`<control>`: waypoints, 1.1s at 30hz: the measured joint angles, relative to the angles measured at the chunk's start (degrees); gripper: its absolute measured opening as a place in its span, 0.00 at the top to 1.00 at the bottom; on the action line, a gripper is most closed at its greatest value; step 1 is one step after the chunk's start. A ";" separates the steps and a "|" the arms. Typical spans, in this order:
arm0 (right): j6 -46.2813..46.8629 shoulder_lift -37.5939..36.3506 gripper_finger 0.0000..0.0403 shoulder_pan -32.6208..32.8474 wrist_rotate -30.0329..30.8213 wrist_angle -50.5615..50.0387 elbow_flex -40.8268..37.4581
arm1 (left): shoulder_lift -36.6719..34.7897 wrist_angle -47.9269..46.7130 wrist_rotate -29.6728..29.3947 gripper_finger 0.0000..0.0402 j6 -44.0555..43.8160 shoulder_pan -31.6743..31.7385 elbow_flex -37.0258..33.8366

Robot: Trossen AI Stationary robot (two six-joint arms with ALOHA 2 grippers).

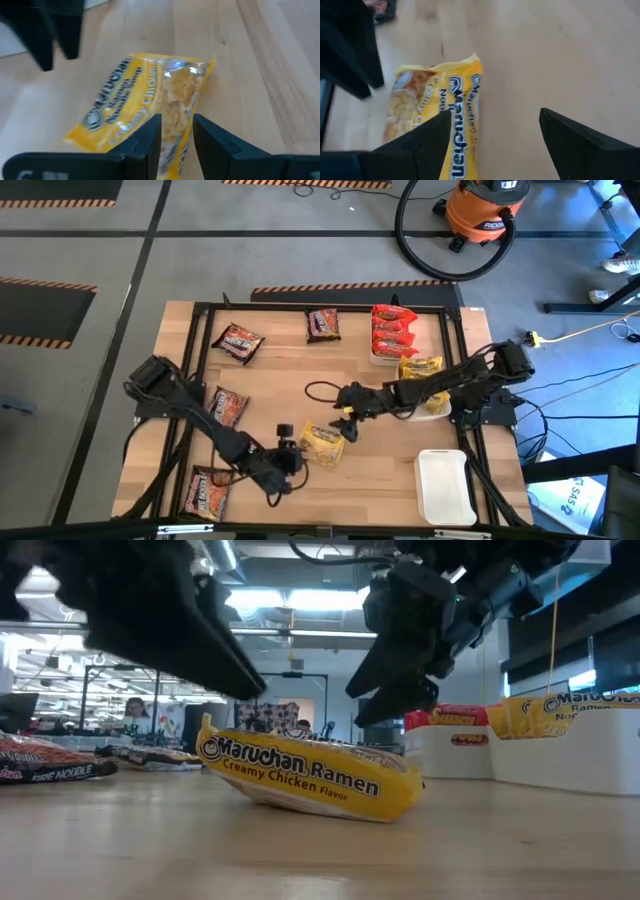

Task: Sort Maruchan noodles
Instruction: Put the yellow noodle pack into the middle white bin

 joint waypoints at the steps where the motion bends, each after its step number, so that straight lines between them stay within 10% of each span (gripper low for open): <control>1: 0.19 -0.02 0.29 -0.24 -0.80 0.12 -0.10 | 1.11 1.08 0.21 0.74 0.19 0.27 0.00; 14: 1.95 7.03 0.09 -0.24 -6.04 3.69 -0.08 | 6.48 4.59 3.21 0.74 0.63 1.74 0.00; 33: 10.57 12.00 0.10 -2.57 -17.53 12.85 0.03 | 6.48 4.76 4.97 0.74 0.65 2.68 0.00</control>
